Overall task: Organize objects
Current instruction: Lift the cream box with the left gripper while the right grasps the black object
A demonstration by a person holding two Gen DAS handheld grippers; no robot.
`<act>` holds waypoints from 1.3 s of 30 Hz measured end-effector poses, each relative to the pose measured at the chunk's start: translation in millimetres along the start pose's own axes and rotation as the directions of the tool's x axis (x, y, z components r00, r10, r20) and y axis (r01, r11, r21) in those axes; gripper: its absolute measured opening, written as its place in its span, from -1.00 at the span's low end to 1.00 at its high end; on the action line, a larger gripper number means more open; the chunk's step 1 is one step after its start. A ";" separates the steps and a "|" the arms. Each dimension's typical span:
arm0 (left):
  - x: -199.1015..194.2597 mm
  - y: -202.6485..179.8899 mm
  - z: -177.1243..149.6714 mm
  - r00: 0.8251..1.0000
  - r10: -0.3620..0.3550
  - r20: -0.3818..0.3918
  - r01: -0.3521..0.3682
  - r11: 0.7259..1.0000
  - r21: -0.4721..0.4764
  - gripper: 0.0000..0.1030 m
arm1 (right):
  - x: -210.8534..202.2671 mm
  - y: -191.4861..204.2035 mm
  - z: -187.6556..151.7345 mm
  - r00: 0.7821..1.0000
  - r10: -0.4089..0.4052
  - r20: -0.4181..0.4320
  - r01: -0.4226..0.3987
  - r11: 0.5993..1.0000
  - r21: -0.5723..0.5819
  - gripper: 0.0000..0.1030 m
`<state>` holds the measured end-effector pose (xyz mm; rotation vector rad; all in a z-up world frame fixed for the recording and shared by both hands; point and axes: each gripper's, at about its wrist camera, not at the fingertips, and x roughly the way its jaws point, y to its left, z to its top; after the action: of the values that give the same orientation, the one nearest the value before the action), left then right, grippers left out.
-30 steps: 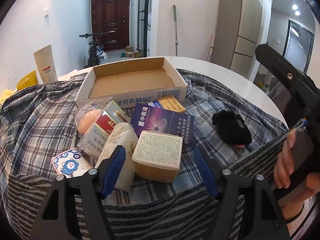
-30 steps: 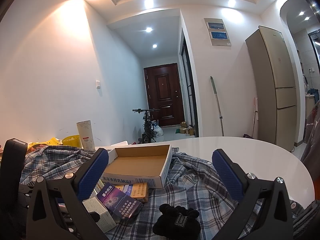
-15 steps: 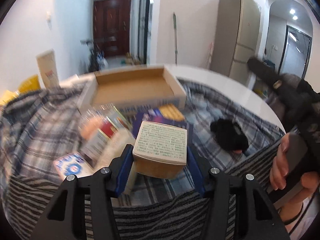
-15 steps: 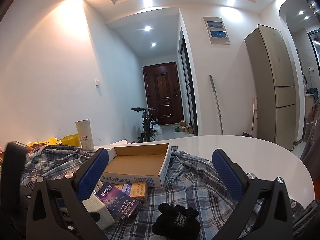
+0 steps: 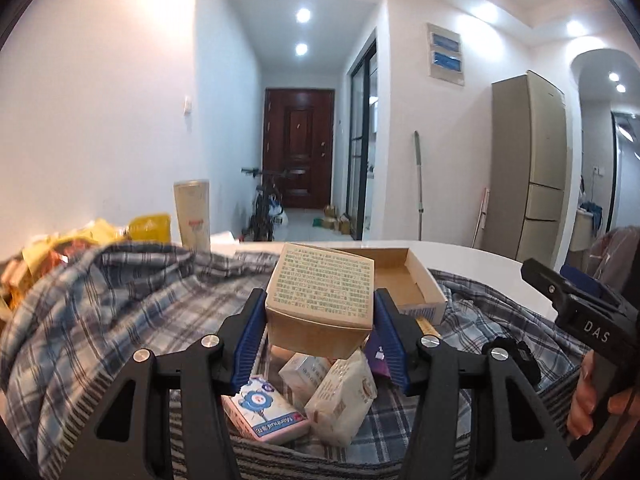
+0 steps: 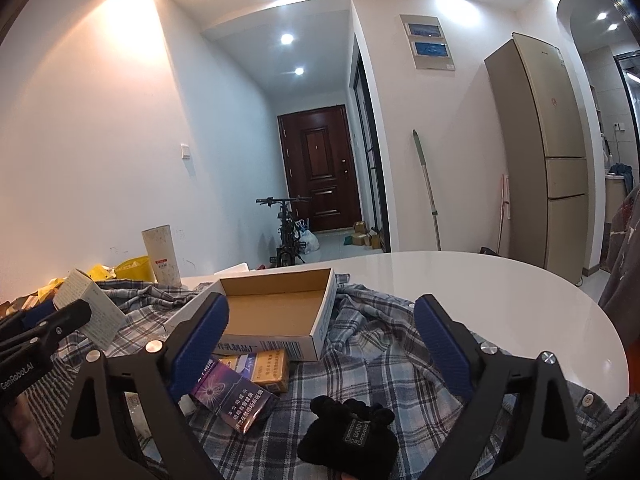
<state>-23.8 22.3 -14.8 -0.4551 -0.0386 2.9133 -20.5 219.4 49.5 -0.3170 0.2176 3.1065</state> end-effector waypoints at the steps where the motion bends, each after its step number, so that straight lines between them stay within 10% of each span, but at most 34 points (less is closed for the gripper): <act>1: 1.4 2.6 0.0 1.000 0.001 -0.003 -0.001 1.000 -0.012 0.08 | 2.2 0.4 -0.2 1.000 0.002 -0.013 -0.002 1.000 -0.003 0.76; 6: -2.8 -2.6 -2.2 1.000 0.016 0.016 -0.016 1.000 0.014 0.08 | 29.2 4.2 -6.7 0.982 -0.009 -0.189 0.004 1.000 -0.025 0.64; 11: -4.4 -7.0 -2.8 1.000 0.003 0.024 -0.004 0.999 0.032 0.09 | 80.5 -1.6 -28.2 0.875 -0.007 -0.485 0.008 1.000 -0.001 0.30; 20: -1.2 -0.6 -3.3 1.000 -0.009 0.004 0.009 1.000 -0.008 0.08 | 90.6 6.3 -37.3 0.831 -0.035 -0.555 0.007 0.999 -0.053 0.28; 25: -1.5 -1.5 -4.1 1.000 -0.008 0.007 0.008 1.000 0.003 0.08 | 98.2 4.1 -41.5 0.807 -0.060 -0.588 0.030 0.998 -0.060 -0.34; 30: -1.0 -1.4 -3.5 1.000 -0.008 -0.003 0.008 1.000 -0.006 0.08 | 92.0 2.2 -37.3 0.828 -0.029 -0.560 0.014 0.999 -0.031 -0.69; 39: 3.3 1.1 -2.4 0.999 0.003 -0.033 -0.004 1.000 -0.014 0.08 | 57.2 -3.9 -16.1 0.929 0.078 -0.362 -0.063 0.997 0.051 -0.76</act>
<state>-26.4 21.8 -18.1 -0.5060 -0.0538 2.9098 -73.2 220.8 21.9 -0.9043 0.2970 3.0797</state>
